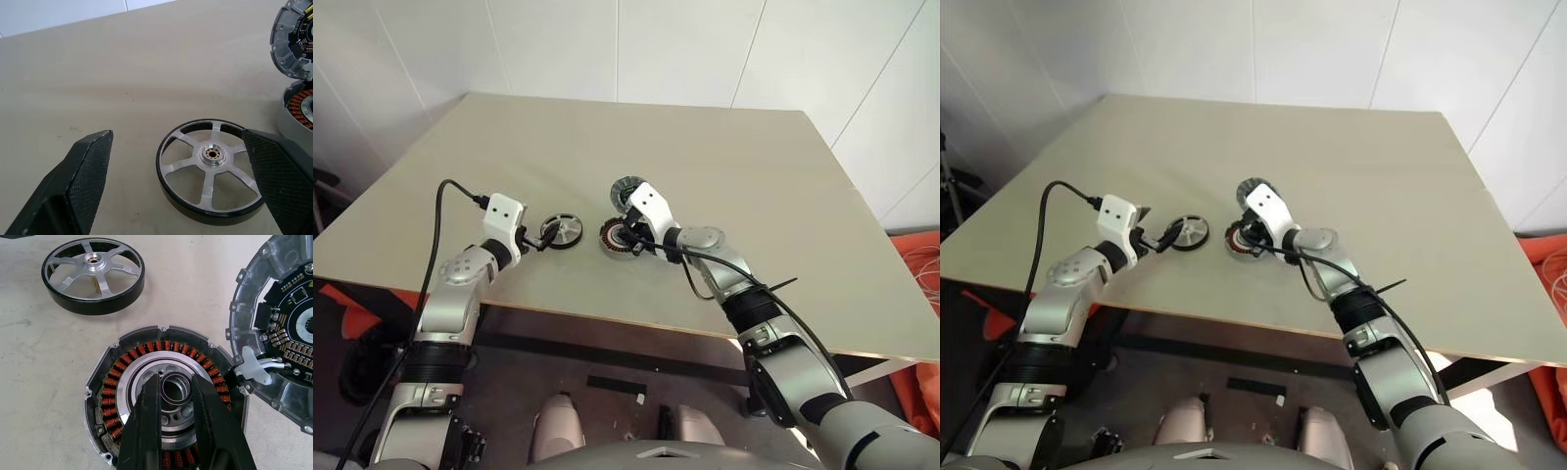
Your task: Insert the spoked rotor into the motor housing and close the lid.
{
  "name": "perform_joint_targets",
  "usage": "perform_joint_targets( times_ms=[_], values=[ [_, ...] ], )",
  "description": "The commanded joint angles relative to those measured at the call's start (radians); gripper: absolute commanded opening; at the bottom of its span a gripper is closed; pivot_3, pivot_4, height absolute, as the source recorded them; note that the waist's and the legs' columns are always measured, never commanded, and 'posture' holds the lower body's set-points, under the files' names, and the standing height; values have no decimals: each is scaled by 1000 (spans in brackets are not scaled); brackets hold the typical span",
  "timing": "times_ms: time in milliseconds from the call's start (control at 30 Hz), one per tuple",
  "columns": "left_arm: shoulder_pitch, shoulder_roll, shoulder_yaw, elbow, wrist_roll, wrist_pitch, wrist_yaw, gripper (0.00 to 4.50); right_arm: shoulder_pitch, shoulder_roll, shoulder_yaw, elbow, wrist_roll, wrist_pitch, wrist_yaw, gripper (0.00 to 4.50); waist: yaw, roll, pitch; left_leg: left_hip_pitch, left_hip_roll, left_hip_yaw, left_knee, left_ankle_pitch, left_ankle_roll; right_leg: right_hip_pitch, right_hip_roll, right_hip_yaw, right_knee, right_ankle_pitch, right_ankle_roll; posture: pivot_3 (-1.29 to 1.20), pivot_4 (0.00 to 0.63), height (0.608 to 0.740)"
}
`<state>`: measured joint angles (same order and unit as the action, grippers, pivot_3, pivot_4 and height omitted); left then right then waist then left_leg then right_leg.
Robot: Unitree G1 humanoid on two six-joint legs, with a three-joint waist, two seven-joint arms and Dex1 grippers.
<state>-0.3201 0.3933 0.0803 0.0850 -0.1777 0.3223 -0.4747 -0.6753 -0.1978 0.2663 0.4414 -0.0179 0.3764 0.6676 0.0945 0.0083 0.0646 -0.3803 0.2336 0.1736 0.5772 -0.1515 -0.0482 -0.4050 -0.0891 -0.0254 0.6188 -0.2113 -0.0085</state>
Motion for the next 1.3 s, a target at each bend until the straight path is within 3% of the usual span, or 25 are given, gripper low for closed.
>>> perform_joint_targets(
  times_ms=[33, 100, 500, 600, 767, 1300],
  values=[
    [-17, 14, 20, -29, -1, -25, 7, 4500, -18, 3, -10, -23, 5, -18, 5, 1571, 0, 0, 0, 0, 0, 0, 0, 0, 0, 0, 0, 0, 0, 0, 0, 0, 0, 740],
    [-18, 14, 20, -28, -1, -25, 6, 4500, -16, 2, -11, -27, 3, -23, 5, 2169, 0, 0, 0, 0, 0, 0, 0, 0, 0, 0, 0, 0, 0, 0, 0, 0, 0, 740],
    [-21, 14, 17, -18, 0, -31, 4, 4500, -21, 9, -42, -96, 43, -2, 19, 2169, 0, 0, 0, 0, 0, 0, 0, 0, 0, 0, 0, 0, 0, 0, 0, 0, 0, 740],
    [-23, 14, 17, -16, 1, -32, 3, 4500, -24, 10, -50, -93, 46, -7, 16, 1580, 0, 0, 0, 0, 0, 0, 0, 0, 0, 0, 0, 0, 0, 0, 0, 0, 0, 740],
    [-24, 15, 18, -13, 2, -36, 3, 4500, -17, 11, -42, -74, 38, -17, 18, 29, 0, 0, 0, 0, 0, 0, 0, 0, 0, 0, 0, 0, 0, 0, 0, 0, 0, 740],
    [-27, 28, 22, -16, 1, -35, 3, 4500, -21, 40, -19, 40, 6, -78, 8, 29, 0, 0, 0, 0, 0, 0, 0, 0, 0, 0, 0, 0, 0, 0, 0, 0, 0, 740]
  ],
)
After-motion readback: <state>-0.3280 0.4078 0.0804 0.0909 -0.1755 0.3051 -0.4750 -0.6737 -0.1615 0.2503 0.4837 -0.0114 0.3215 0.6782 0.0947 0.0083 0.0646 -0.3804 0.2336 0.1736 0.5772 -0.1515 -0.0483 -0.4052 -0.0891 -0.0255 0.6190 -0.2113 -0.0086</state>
